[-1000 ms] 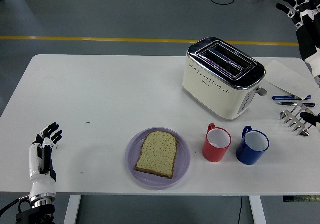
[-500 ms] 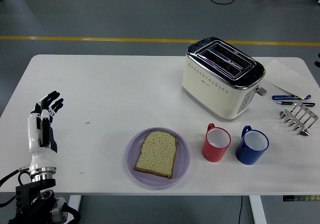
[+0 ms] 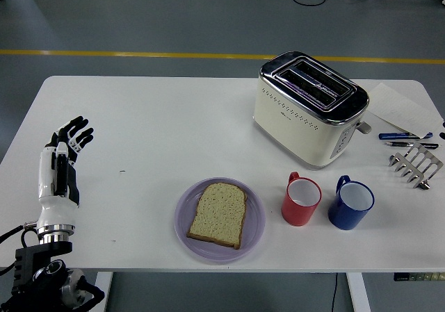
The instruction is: Push plate across desktop,pick up the break from the machine,place the break in the plate
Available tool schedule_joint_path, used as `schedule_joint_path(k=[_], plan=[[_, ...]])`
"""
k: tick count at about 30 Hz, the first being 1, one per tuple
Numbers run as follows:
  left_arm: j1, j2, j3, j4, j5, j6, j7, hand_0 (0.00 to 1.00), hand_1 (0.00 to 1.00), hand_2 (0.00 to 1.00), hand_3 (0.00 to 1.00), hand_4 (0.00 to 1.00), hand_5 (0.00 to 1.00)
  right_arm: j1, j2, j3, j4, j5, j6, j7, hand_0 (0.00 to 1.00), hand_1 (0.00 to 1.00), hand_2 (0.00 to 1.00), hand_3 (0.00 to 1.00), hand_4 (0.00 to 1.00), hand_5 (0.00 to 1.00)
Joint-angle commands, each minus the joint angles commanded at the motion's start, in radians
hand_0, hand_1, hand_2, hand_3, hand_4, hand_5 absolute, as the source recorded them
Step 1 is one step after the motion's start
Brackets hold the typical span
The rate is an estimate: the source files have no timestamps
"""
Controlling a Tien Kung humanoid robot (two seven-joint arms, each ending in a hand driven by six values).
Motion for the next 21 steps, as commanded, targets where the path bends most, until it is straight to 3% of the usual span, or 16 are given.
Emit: schedule_joint_path(k=[9, 21], plan=[[0.038, -0.008, -0.079, -0.025, 0.024, -0.028, 0.026, 0.752, 0.781, 0.836, 0.81, 0.457, 0.998, 0.007, -0.008, 0.009, -0.02, -0.018, 0.056, -0.028, 0.757, 0.733, 0.745, 0.759, 0.547, 0.642], [0.034, -0.01, -0.099, -0.036, 0.041, -0.037, 0.038, 0.76, 0.779, 0.827, 0.802, 0.486, 0.998, 0.008, -0.003, 0.022, -0.032, -0.017, 0.065, -0.036, 0.755, 0.73, 0.74, 0.749, 0.538, 0.686]])
